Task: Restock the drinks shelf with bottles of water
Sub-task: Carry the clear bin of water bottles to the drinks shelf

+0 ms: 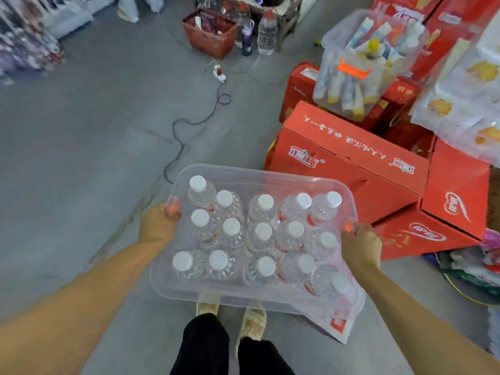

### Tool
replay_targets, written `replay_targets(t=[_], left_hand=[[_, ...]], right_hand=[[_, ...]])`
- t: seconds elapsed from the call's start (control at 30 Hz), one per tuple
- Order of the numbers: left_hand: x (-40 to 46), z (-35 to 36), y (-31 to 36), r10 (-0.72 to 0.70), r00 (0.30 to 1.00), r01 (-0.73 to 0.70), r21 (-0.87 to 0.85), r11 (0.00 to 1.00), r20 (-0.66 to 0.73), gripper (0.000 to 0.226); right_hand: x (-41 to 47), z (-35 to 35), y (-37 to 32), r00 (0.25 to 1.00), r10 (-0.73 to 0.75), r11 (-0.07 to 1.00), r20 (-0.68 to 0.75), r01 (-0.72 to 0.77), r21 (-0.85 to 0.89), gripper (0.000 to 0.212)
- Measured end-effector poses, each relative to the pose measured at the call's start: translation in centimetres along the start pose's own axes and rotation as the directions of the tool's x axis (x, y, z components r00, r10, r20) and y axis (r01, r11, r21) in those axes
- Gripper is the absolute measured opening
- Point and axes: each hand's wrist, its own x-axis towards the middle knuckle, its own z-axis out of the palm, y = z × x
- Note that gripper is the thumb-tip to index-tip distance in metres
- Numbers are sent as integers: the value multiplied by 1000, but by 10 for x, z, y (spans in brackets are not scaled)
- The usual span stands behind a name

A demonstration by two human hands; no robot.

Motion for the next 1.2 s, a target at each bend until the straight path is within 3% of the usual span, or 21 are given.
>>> replay_targets(t=[0.37, 0.67, 1.0, 1.2], left_hand=[[56, -110, -121, -223, 961, 209, -97, 973, -166, 48], [134, -227, -200, -286, 936, 261, -143, 955, -205, 39], [198, -304, -255, -411, 866, 382, -154, 911, -286, 36], [248, -330, -270, -541, 788, 453, -319, 833, -293, 38]], right_hand=[[-30, 90, -168, 940, -293, 918, 176, 328, -225, 31], [-77, 193, -299, 953, -278, 958, 120, 285, -45, 42], [-74, 265, -440, 868, -419, 886, 265, 455, -91, 39], [-45, 314, -524, 813, -471, 857, 343, 513, -40, 32]])
